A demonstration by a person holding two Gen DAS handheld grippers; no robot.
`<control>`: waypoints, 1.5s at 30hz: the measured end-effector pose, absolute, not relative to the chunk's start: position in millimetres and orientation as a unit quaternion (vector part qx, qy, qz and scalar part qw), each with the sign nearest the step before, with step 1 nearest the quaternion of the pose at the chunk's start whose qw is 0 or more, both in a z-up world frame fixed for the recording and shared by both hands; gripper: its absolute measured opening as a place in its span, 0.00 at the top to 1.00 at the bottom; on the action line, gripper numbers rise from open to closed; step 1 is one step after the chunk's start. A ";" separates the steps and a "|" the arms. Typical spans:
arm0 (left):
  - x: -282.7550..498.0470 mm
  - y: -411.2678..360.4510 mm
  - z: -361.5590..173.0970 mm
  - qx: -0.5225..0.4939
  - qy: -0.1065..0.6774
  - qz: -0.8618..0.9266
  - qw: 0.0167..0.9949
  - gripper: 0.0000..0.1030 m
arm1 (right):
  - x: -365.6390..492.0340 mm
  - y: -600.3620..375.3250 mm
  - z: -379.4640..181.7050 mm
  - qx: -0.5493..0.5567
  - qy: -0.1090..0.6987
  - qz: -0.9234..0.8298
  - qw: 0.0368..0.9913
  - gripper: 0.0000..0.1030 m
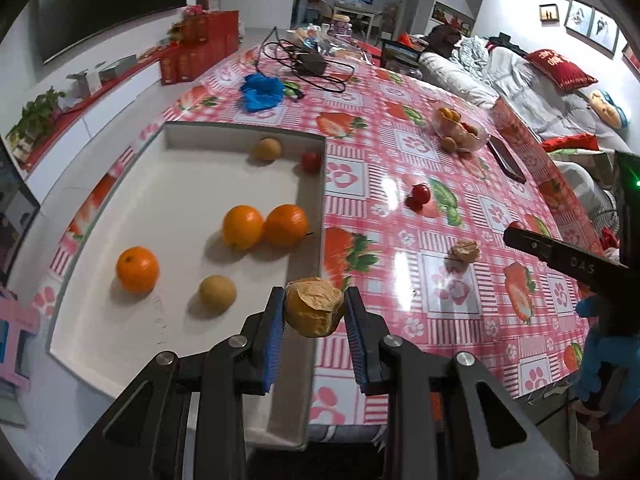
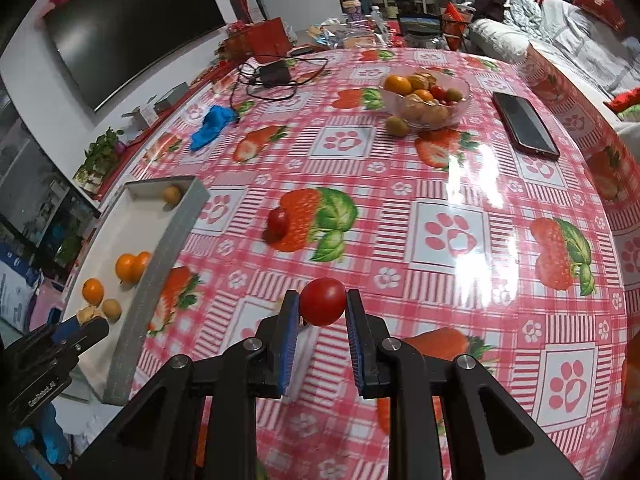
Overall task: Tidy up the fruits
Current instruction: 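Carry the dried fruit and tomato over the white tray with both grippers, then open both grippers to drop the dried fruit and tomato into the tray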
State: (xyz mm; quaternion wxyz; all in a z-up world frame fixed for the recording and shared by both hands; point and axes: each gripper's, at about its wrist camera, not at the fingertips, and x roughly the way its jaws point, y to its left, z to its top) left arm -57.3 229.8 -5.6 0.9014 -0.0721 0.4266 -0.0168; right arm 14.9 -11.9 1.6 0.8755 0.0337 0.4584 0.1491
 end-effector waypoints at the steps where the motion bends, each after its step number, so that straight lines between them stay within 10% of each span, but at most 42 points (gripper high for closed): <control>1: -59.5 233.1 -6.2 -0.076 0.426 -0.015 0.901 0.69 | 13.1 -8.4 3.1 0.031 0.457 0.151 0.876 0.76; 45: -65.6 313.6 -29.5 -0.118 0.430 0.026 0.895 0.69 | 4.9 163.1 11.9 -0.045 0.465 0.270 0.842 0.76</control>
